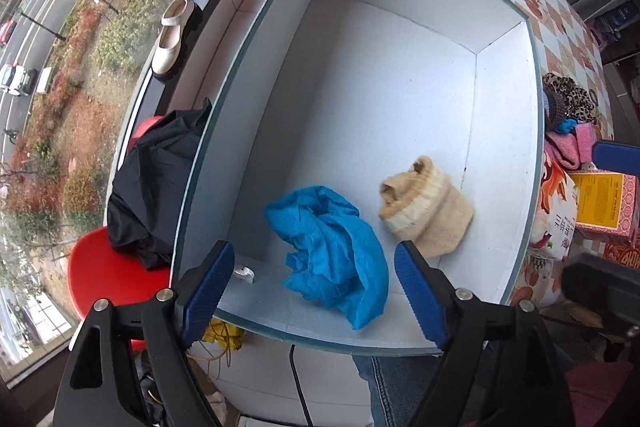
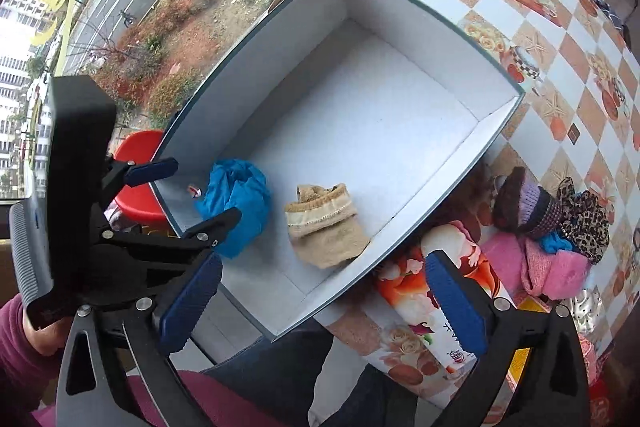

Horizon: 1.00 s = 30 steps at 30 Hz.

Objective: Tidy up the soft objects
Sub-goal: 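Withdraw both tools from the box back toward the pile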

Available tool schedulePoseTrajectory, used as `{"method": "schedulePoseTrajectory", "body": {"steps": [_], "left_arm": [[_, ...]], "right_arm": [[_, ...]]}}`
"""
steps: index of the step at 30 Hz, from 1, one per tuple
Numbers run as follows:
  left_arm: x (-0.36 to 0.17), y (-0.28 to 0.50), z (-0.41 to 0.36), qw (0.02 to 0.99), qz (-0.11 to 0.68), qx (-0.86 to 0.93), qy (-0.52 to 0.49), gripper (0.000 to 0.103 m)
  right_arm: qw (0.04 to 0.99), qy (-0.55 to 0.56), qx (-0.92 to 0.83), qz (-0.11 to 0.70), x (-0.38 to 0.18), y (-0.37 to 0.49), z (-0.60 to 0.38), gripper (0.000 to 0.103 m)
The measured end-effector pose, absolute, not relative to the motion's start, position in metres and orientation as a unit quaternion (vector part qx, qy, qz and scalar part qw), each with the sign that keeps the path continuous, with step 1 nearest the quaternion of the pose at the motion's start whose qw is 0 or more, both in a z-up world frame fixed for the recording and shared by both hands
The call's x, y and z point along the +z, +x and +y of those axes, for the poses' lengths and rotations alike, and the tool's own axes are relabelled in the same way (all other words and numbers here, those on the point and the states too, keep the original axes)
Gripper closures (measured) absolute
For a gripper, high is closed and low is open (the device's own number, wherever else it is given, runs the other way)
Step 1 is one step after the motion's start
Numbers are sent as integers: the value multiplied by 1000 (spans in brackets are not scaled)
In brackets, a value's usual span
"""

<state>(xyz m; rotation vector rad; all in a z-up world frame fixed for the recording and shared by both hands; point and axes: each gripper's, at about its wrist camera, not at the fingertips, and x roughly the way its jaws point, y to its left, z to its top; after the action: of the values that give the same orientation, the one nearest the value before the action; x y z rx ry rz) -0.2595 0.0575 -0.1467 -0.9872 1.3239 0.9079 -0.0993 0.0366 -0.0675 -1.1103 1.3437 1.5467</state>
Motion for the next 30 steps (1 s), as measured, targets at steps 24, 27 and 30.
{"method": "schedulePoseTrajectory", "body": {"steps": [24, 27, 30], "left_arm": [[6, -143, 51, 788, 391, 225, -419, 11], [18, -120, 45, 798, 401, 215, -395, 11], [13, -100, 43, 795, 416, 197, -395, 11]], "right_arm": [[502, -237, 589, 587, 24, 56, 1, 1], [517, -225, 579, 588, 27, 76, -9, 1], [534, -211, 568, 589, 30, 97, -17, 1]]}}
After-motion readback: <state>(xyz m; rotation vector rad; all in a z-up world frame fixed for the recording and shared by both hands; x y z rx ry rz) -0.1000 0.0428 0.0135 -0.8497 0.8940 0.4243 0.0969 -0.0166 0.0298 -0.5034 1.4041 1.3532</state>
